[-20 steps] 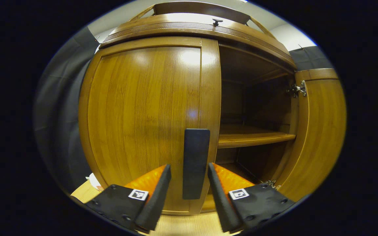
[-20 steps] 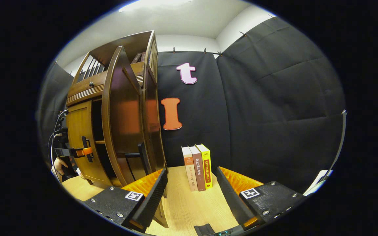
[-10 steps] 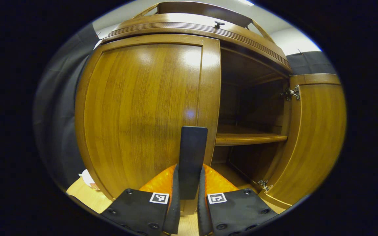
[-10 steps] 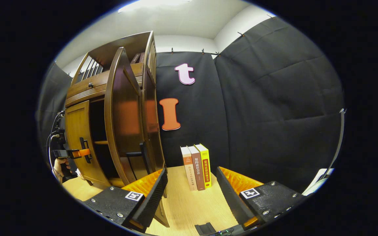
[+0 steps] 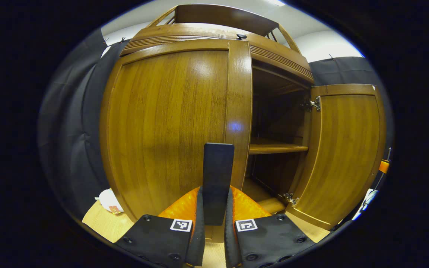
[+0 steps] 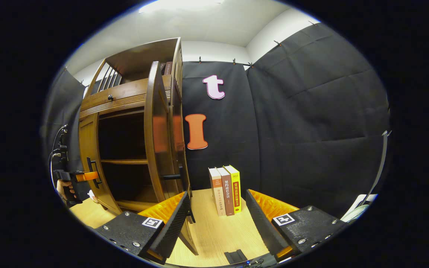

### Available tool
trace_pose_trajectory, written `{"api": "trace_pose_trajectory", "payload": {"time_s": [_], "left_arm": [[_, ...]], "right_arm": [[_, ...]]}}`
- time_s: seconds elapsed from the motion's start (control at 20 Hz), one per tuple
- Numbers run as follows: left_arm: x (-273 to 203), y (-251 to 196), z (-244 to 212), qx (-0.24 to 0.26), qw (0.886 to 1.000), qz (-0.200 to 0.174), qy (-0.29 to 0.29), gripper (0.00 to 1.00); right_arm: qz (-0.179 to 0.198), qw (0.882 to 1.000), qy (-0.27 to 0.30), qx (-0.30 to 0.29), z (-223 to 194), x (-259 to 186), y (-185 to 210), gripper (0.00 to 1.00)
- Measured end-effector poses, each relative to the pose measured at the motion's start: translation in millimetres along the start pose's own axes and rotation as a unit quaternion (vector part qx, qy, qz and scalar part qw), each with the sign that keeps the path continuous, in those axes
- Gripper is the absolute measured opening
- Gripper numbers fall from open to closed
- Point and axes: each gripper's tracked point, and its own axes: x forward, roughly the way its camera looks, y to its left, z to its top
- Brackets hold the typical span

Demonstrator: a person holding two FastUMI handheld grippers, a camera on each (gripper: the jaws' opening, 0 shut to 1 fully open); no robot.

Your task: Open the right door of the double-door shoe cabinet with the right hand, and open the left door with the left hand.

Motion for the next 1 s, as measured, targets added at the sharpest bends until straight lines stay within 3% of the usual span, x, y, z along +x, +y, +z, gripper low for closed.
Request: {"api": "trace_pose_trajectory", "payload": {"time_s": [0.2,0.3,0.35,0.4,0.55,0.6,0.85,1.0], "left_arm": [[-33,8,0,0.003,1.0,-0.007,0.0,0.27],[-47,14,-1,0.004,1.0,-0.01,-0.002,0.31],[-57,18,0,0.005,1.0,-0.011,-0.002,0.27],[-64,22,0,0.006,1.0,-0.011,-0.003,0.29],[-87,36,0,0.003,1.0,-0.013,-0.008,0.28],[-92,41,-1,0.001,1.0,-0.013,-0.01,0.29],[-126,66,4,0.003,1.0,0.0,-0.015,0.3],[-143,85,10,0.007,1.0,0.018,-0.016,0.26]], "right_arm": [[0.009,1.0,-0.012,-0.009,17,-16,19,0.99],[0.015,1.0,-0.019,-0.014,28,-22,31,0.99],[0.02,0.999,-0.022,-0.015,32,-26,38,0.99],[0.025,0.999,-0.022,-0.015,35,-28,45,0.92],[0.038,0.999,-0.024,-0.014,43,-32,66,0.92],[0.041,0.999,-0.026,-0.013,45,-35,73,0.98],[0.067,0.997,-0.029,-0.007,52,-35,111,0.99],[0.077,0.996,-0.034,-0.007,56,-38,128,0.99]]}}
